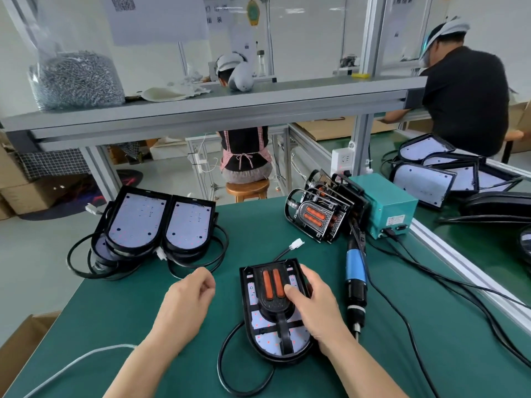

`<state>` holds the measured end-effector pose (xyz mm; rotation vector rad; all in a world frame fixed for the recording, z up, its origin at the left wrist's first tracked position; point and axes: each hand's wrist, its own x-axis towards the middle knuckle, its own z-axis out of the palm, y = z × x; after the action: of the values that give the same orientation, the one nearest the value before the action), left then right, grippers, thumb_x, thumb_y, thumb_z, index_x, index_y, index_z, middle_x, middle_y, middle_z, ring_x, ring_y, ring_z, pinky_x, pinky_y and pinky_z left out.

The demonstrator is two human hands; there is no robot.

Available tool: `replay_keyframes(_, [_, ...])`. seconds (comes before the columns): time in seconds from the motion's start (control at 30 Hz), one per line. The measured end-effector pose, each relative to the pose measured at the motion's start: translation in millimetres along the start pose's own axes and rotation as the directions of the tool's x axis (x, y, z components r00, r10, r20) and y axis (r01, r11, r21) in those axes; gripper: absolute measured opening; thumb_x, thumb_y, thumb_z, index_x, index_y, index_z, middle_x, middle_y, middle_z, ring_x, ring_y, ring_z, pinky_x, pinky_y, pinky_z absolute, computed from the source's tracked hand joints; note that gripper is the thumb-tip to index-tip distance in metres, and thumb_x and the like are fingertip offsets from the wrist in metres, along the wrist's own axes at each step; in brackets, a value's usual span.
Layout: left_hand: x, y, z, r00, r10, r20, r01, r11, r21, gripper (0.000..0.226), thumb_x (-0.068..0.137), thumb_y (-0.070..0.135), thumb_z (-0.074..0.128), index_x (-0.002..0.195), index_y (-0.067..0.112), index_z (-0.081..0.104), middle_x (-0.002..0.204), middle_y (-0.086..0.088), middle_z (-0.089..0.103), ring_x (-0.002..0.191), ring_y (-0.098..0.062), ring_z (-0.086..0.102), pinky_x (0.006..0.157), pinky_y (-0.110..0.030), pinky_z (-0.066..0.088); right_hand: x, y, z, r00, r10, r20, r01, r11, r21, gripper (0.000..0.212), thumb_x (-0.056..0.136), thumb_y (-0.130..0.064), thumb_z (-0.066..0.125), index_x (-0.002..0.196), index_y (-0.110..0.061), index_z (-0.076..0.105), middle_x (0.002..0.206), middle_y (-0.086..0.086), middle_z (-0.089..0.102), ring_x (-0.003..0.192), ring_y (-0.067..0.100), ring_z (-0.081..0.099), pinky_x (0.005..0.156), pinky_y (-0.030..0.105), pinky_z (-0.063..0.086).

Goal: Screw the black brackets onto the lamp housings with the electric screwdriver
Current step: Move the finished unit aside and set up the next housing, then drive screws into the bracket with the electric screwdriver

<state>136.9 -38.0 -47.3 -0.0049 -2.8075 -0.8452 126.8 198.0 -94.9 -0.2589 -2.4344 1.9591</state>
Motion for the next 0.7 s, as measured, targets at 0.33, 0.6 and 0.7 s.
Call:
replay_keyframes(0.33, [-11.9,75.7,62.3,0.986,0.168,-0.020,-0.167,0.941,-0.296,0.027,0.086,0.001,0.067,0.076,0.025,0.064,0.076,0.007,0.063,0.074,-0.004,0.057,0.066,-0.013,0.042,-8.1,-8.0,-4.3,0.998,-0.058,-0.008,0.057,0.995,-0.087,0.035,0.093,-0.024,0.066,0.114,-0.052,0.059,0.100,-0.035,0.067,0.102,-0.009,0.062,0.080,0.006,0.043])
replay_keyframes(0.6, [-9.2,74.1,66.0,0.967,0.251,-0.050,-0.256,0.943,-0.213,0.013,0.089,0.001,0.064,0.087,0.014,0.068,0.083,0.012,0.059,0.083,-0.009,0.056,0.075,-0.016,0.041,-0.3,-31.2,-42.6,0.975,-0.201,-0.100,0.134,0.878,-0.459,0.053,0.104,-0.051,0.040,0.150,-0.025,0.044,0.144,-0.005,0.045,0.131,0.010,0.046,0.108,0.031,0.040])
replay_keyframes(0.7, [-9.4,77.1,67.1,0.965,0.257,-0.056,-0.263,0.941,-0.214,0.010,0.090,0.003,0.064,0.088,0.011,0.068,0.084,0.011,0.060,0.084,-0.011,0.056,0.077,-0.017,0.041,8.1,-35.4,-77.7,0.968,-0.177,-0.178,0.014,0.746,-0.666,0.052,0.100,-0.053,0.047,0.144,-0.024,0.044,0.134,-0.002,0.040,0.124,0.018,0.044,0.095,0.036,0.047])
